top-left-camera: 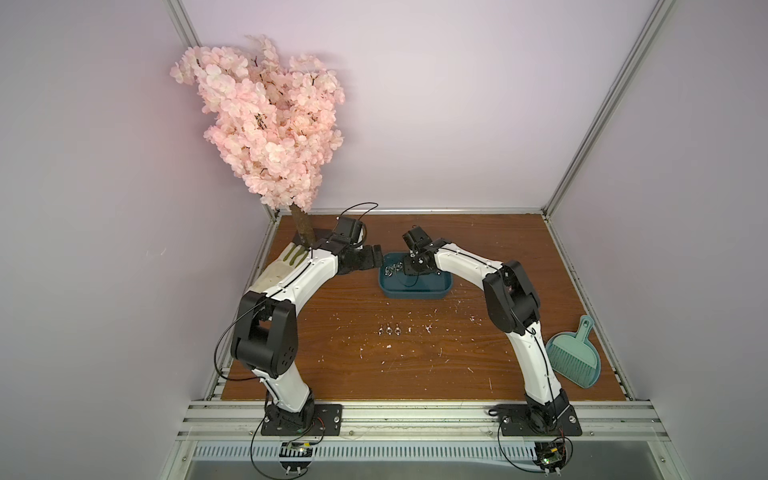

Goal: Take out the wing nut from the storage box
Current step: Pick up the wing nut from the storage box.

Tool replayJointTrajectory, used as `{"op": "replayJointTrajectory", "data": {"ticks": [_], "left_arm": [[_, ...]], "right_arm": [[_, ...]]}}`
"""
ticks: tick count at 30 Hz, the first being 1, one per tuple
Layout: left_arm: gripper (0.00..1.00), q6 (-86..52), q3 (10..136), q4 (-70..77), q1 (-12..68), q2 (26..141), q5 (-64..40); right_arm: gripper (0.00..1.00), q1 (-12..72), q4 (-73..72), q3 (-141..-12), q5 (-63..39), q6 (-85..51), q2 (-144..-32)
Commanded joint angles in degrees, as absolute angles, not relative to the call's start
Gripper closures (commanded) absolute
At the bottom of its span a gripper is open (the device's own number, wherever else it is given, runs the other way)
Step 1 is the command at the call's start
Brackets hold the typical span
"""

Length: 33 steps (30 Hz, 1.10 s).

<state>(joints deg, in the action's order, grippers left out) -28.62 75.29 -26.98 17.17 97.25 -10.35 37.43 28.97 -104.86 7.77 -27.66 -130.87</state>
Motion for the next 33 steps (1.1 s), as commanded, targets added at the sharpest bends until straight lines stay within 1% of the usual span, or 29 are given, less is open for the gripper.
{"op": "replayJointTrajectory", "data": {"ticks": [1, 6, 11, 20, 22, 23, 29, 33], "left_arm": [[0.0, -27.7, 76.7, -27.1, 16.3, 97.9, -11.2], [0.0, -27.7, 76.9, -27.1, 16.3, 98.1, -11.4], [0.0, -27.8, 76.9, -27.0, 16.3, 98.2, -11.6], [0.0, -27.7, 76.7, -27.1, 16.3, 98.1, -11.7], [0.0, -27.6, 76.6, -27.0, 16.3, 98.0, -11.7], [0.0, -27.7, 76.6, -27.1, 16.3, 97.9, -11.8], [0.0, -27.8, 76.3, -27.1, 16.3, 97.7, -12.1], [0.0, -27.9, 75.8, -27.0, 16.3, 97.3, -12.1]], "right_arm": [[0.67, 37.7, 31.2, -106.9, 10.1, -28.6, -130.9], [0.71, 37.6, 30.9, -105.1, 12.0, -28.5, -129.1], [0.71, 37.4, 31.2, -104.7, 13.4, -28.3, -128.3], [0.75, 37.2, 30.6, -104.8, 11.2, -28.1, -128.9], [0.81, 37.2, 30.6, -104.5, 11.2, -28.1, -128.9], [0.82, 37.2, 30.7, -104.3, 11.2, -28.1, -128.9], [0.81, 37.3, 30.5, -102.7, 11.1, -28.4, -127.7], [0.77, 37.4, 30.1, -101.3, 11.5, -28.6, -126.7]]}}
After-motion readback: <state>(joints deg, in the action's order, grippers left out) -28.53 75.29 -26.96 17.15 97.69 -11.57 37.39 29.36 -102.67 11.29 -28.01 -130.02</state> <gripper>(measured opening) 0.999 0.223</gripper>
